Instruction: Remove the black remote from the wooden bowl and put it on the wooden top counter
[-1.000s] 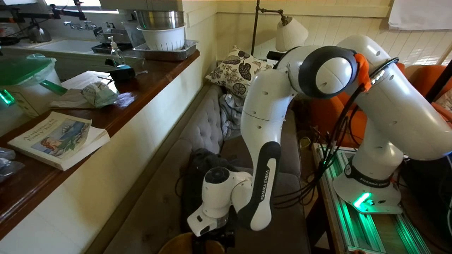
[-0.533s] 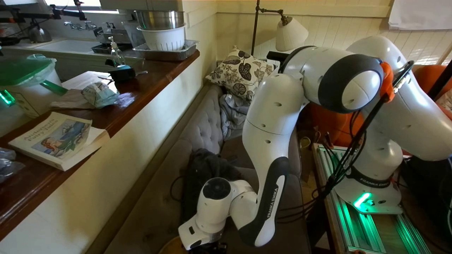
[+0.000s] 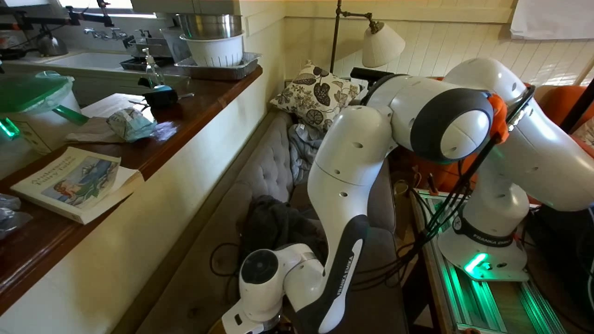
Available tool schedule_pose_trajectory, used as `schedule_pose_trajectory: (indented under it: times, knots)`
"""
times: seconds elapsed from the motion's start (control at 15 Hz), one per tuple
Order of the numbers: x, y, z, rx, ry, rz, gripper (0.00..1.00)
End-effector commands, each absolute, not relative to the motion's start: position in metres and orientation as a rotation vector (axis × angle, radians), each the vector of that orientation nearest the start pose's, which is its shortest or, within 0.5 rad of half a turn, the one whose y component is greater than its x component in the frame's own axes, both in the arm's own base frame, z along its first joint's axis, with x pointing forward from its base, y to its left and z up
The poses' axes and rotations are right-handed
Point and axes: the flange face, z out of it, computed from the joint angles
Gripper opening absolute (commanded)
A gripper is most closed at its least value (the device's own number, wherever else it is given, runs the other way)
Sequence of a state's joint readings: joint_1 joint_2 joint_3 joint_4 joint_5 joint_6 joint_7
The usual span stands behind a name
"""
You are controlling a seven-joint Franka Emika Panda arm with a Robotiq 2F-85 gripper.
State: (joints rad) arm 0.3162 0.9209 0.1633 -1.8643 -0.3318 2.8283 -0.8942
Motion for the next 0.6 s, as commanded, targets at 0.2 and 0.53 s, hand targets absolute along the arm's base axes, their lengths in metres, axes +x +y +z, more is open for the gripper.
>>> schedule_pose_trajectory:
  times: [0.2,0.53]
  knots:
    - [0.576,0.33,0.003,2.035,2.225,-0.012,1.0]
    - [0.6,0.321,-0.033,1.982,2.135,-0.218,1.0]
